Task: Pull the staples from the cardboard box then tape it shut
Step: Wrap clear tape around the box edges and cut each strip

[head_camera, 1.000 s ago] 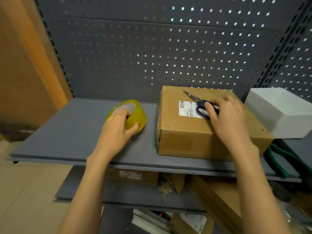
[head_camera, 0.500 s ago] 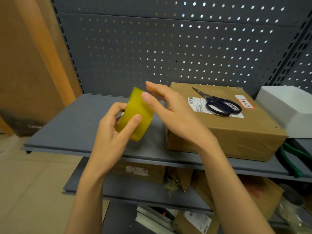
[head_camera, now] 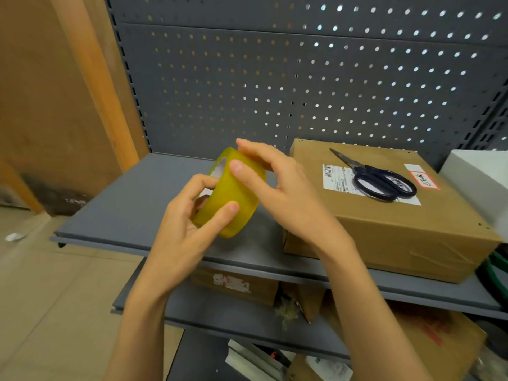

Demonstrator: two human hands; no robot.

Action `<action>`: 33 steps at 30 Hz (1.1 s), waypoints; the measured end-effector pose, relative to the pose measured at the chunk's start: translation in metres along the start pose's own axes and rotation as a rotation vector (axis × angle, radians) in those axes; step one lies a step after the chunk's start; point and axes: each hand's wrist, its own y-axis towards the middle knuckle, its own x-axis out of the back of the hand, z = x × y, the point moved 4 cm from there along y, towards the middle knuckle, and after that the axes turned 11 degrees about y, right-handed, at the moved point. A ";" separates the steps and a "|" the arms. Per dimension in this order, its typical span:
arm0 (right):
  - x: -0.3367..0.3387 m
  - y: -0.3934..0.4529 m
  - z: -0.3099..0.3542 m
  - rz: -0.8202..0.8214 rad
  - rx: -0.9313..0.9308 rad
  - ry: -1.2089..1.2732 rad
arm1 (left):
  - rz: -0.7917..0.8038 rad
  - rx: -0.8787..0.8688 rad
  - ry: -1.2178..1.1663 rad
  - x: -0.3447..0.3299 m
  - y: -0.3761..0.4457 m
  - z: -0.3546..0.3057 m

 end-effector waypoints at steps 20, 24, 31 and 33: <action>-0.009 -0.007 0.011 0.016 0.094 0.052 | 0.175 0.062 -0.066 -0.004 -0.004 -0.001; -0.010 -0.002 0.009 -0.076 0.049 0.033 | 0.235 0.066 -0.060 -0.013 -0.007 -0.005; -0.009 -0.004 0.010 -0.089 0.095 -0.034 | 0.209 0.036 -0.002 -0.018 -0.007 -0.008; -0.009 -0.006 0.010 -0.099 0.101 -0.050 | 0.201 0.047 -0.003 -0.020 -0.006 -0.005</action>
